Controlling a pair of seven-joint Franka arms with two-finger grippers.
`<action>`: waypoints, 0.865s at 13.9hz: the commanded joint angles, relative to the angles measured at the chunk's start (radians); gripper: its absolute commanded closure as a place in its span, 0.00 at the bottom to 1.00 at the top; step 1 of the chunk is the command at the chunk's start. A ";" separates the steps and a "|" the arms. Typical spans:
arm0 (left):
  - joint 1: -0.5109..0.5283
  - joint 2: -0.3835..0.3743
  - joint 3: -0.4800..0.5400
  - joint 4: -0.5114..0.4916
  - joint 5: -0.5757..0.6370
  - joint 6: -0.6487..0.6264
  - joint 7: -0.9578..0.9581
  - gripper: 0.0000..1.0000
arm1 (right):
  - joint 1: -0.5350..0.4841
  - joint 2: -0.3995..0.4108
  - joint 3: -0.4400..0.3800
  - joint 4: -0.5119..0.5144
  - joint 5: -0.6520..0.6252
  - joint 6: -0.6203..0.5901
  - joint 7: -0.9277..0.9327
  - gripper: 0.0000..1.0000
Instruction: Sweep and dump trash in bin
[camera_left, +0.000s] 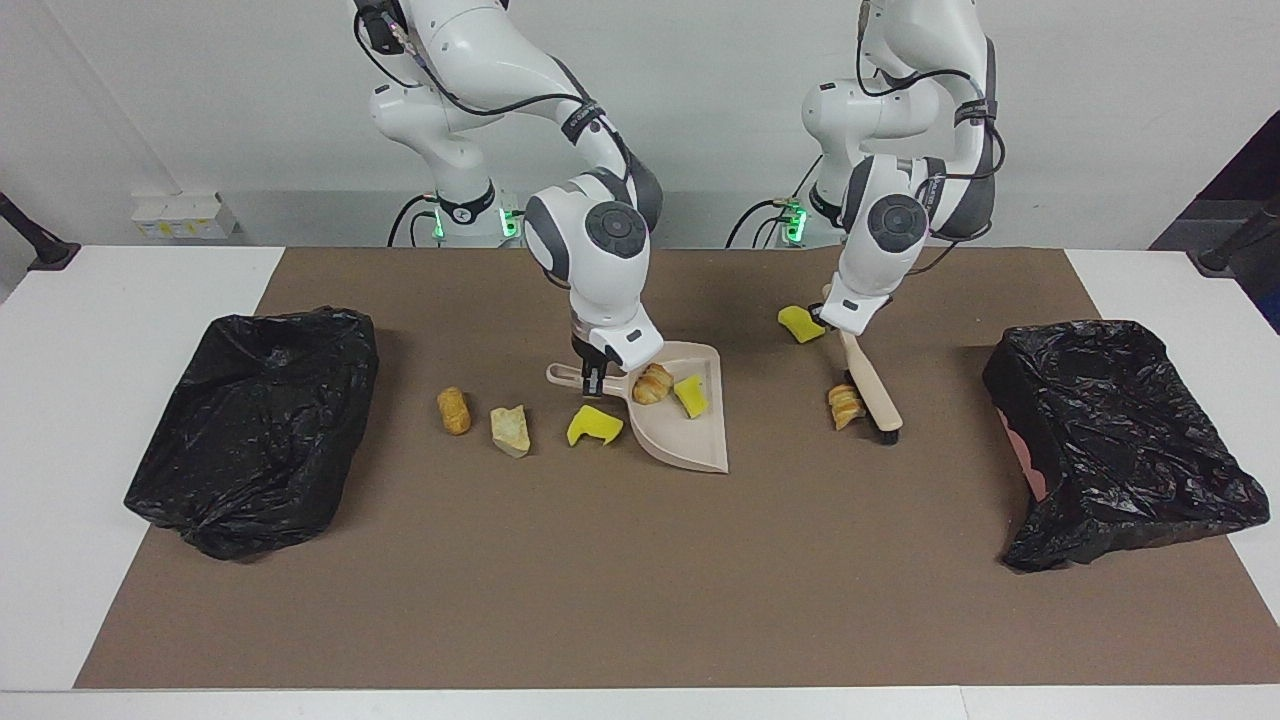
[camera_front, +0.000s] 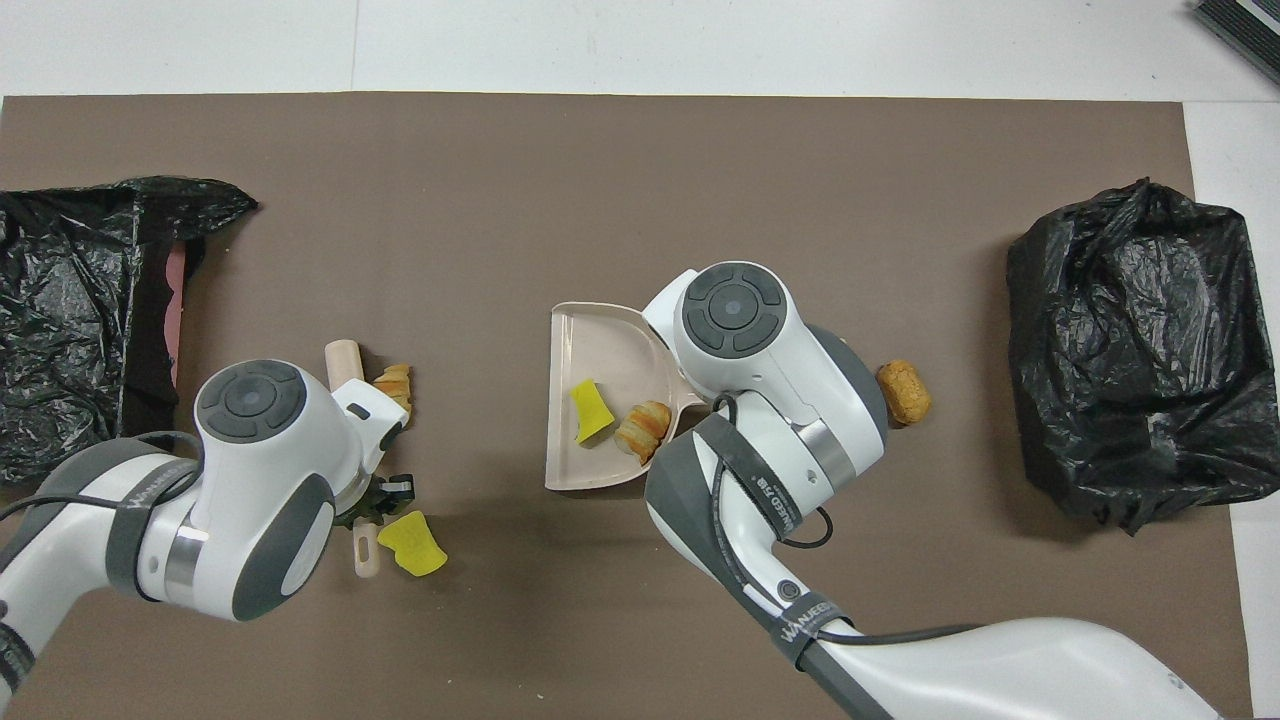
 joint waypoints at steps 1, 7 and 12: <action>-0.074 0.010 0.001 -0.002 -0.090 0.063 -0.003 1.00 | -0.006 -0.030 0.005 -0.039 -0.012 0.012 -0.015 1.00; -0.180 0.025 -0.167 0.053 -0.224 0.155 -0.087 1.00 | -0.007 -0.031 0.005 -0.039 -0.012 0.005 -0.015 1.00; -0.165 0.042 -0.203 0.146 -0.317 0.041 -0.072 1.00 | -0.007 -0.031 0.005 -0.039 -0.014 0.007 -0.012 1.00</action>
